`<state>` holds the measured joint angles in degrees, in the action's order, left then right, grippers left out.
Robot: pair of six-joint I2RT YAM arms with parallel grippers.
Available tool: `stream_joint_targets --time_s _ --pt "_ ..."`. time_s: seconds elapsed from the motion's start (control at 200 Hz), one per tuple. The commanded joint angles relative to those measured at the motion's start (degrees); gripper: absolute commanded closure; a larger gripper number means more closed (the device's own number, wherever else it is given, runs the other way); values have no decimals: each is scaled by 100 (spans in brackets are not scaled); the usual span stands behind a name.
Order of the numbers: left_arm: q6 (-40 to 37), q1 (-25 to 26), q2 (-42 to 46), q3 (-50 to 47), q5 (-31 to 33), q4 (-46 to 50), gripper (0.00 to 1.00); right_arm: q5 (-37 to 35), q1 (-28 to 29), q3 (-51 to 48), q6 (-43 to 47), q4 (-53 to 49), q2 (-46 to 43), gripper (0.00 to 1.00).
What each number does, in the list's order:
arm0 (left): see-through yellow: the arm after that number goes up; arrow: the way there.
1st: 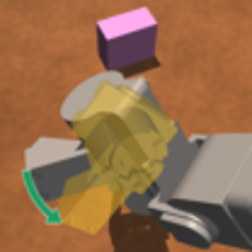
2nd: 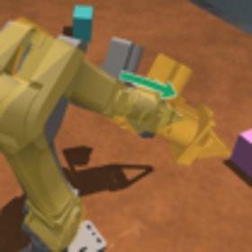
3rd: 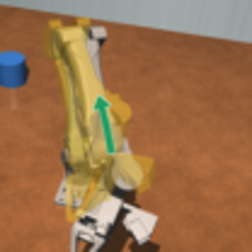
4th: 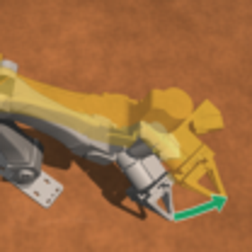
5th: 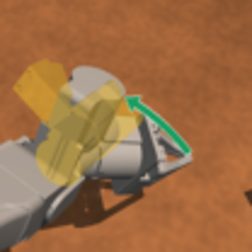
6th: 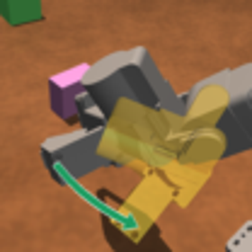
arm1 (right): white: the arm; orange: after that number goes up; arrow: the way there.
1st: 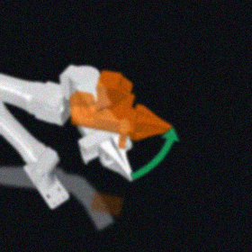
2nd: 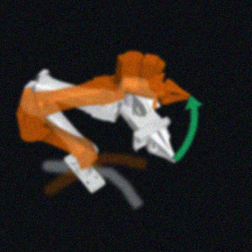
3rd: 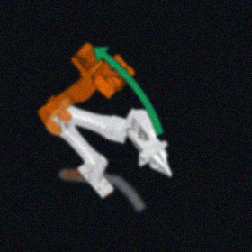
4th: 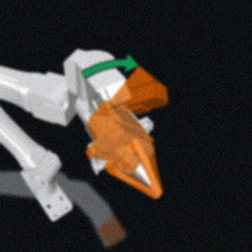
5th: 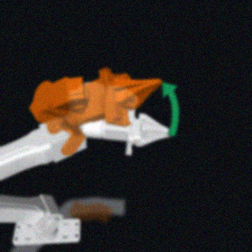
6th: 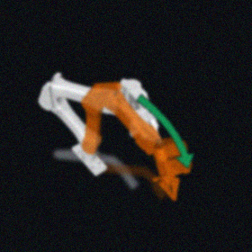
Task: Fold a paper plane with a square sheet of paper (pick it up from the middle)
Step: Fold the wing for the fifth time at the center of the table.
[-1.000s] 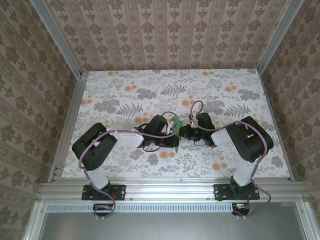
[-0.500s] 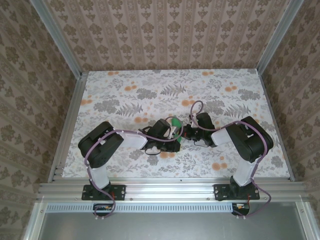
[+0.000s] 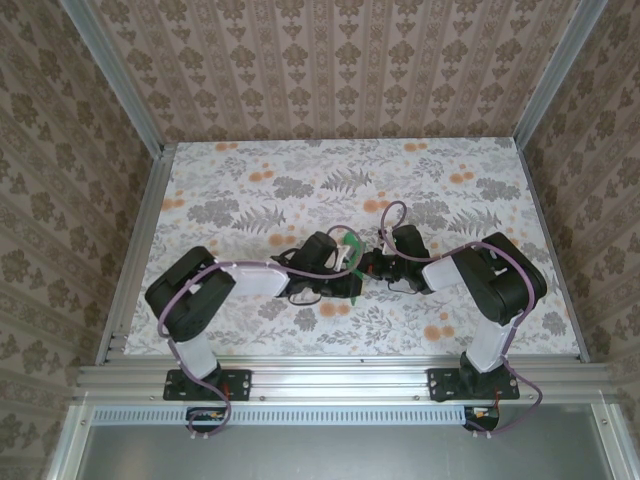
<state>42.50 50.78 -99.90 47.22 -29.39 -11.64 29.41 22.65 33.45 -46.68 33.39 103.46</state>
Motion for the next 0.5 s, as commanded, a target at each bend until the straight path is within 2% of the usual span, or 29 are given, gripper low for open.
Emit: stream_joint_targets --time_s 0.0,0.185,0.495 --pt "112 -103 29 -35 116 41 80 -1398 -127 -93 231 -1045 604 100" --pt "156 -133 -312 48 175 116 86 -1385 -127 -93 229 -1037 614 100" --pt "15 -44 -631 119 198 356 88 -1365 -129 -120 212 -1001 610 100"
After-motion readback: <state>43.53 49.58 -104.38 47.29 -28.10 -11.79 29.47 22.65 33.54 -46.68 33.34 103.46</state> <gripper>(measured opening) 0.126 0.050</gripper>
